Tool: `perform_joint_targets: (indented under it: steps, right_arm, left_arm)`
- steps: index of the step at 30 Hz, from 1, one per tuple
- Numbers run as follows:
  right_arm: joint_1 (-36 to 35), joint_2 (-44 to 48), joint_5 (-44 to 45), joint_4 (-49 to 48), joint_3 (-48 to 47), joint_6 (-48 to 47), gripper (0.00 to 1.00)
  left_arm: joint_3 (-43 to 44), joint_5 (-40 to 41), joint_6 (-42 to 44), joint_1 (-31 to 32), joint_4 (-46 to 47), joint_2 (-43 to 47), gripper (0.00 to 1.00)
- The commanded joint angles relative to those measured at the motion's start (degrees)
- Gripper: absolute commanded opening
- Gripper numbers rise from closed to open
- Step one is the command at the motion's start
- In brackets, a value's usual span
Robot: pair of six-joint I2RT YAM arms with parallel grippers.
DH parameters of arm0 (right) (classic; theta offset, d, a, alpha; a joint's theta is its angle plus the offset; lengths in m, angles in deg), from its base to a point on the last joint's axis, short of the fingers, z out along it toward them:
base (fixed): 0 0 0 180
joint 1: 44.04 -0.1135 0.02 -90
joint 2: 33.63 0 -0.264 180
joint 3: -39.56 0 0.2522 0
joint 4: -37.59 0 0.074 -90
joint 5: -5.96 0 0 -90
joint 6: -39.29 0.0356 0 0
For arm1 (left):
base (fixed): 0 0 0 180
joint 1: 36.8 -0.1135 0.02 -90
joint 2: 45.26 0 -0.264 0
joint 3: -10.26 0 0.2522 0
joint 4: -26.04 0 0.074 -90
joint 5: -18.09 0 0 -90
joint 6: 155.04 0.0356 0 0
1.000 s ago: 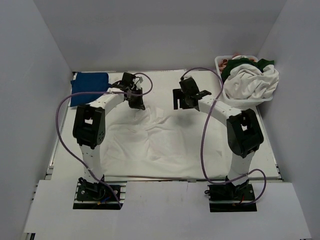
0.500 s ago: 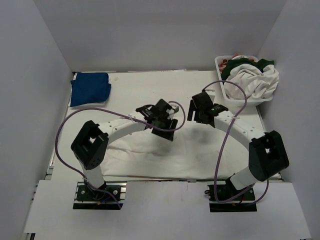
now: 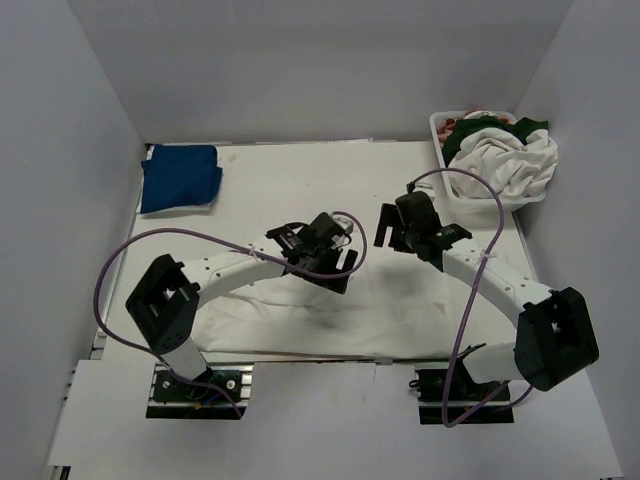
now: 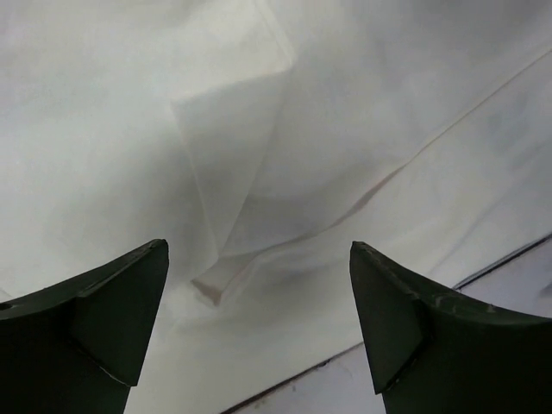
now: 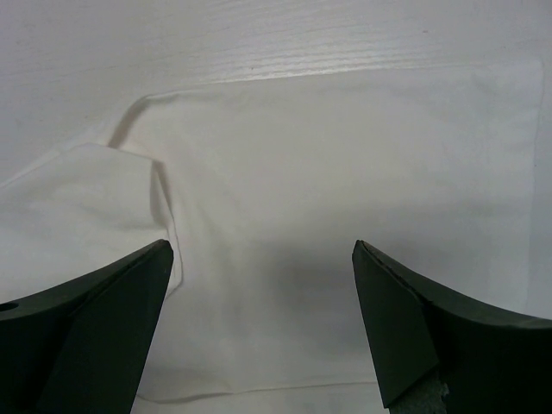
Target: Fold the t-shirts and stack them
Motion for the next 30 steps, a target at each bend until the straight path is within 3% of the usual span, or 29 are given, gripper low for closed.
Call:
perform_joint_targets:
  steps: [1, 2, 4, 12, 18, 19, 21, 22, 24, 30]
  right_arm:
    - [0.29, 2.39, -0.34, -1.32, 1.95, 0.62, 0.90]
    - [0.38, 2.57, 0.10, -0.71, 2.47, 0.98, 0.90]
    - [0.12, 3.01, 1.41, 0.44, 3.00, 1.77, 0.90]
    - [0.21, 4.76, 1.95, 4.04, 5.02, 2.56, 0.90]
    - [0.12, 6.52, 2.30, 3.95, 6.25, 2.21, 0.90]
    - [0.29, 6.44, 2.65, 3.96, 6.17, 2.12, 0.90]
    - [0.12, 6.52, 2.91, 3.78, 6.26, 2.21, 0.90]
    - [0.29, 5.91, 3.26, 3.78, 6.00, 2.12, 0.90]
    - [0.38, 5.91, 3.53, 4.04, 6.08, 2.04, 0.90]
    - [0.29, 5.82, 4.05, 4.22, 5.90, 1.95, 0.90]
  left_arm:
    - [2.26, 0.77, 0.43, -0.87, 2.47, -3.67, 0.94]
    - [2.26, -0.90, 1.04, -0.88, 4.56, -4.57, 0.87]
    - [2.88, -0.91, 1.66, -1.50, 5.20, -6.15, 0.81]
    - [7.97, 5.41, 1.14, -1.50, 3.97, -14.06, 0.76]
    - [9.56, 5.42, 1.14, -2.02, 3.97, -16.53, 0.60]
    - [10.08, 5.42, 1.14, -2.02, 3.45, -16.53, 0.47]
    - [10.61, 4.81, 1.14, -2.02, 3.44, -16.53, 0.29]
    - [10.61, 4.80, 1.14, -2.02, 3.44, -16.53, 0.00]
    - [10.61, 4.80, 1.66, -2.02, 3.44, -15.92, 0.00]
    - [11.14, 18.93, 7.17, -3.25, 1.15, -11.53, 0.00]
